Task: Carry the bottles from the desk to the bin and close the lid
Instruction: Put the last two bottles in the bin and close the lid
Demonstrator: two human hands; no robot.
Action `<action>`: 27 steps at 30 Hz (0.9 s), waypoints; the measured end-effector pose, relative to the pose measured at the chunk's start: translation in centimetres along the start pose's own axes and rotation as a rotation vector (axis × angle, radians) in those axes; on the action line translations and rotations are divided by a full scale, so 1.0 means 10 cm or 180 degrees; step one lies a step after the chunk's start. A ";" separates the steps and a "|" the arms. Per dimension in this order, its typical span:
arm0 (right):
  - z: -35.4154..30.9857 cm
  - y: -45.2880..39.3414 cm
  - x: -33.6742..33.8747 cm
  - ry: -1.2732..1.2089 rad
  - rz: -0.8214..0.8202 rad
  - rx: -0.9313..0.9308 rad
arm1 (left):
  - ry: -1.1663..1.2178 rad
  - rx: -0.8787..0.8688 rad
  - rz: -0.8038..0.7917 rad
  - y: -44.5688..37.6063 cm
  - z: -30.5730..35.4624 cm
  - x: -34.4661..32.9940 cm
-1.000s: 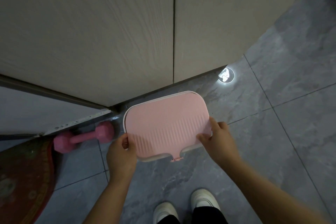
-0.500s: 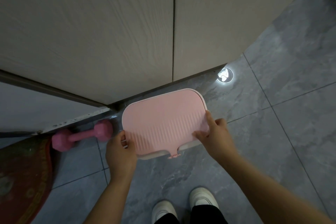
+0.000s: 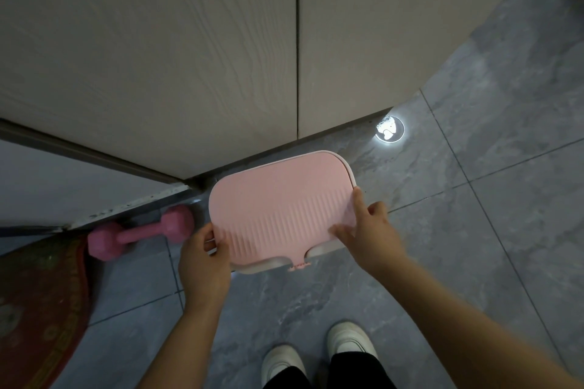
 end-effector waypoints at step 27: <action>0.00 -0.03 0.02 0.0632 0.0027 0.0305 | 0.0114 -0.0049 -0.0040 0.04 -0.01 -0.01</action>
Point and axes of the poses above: each hand's wrist, its own y-axis away from the middle knuckle, its own x-axis out of the back of the hand, z = x × y, the point moved 8 cm from there along -y, towards the middle knuckle, and after that the axes turned 3 degrees about z, right-handed, at the moved point
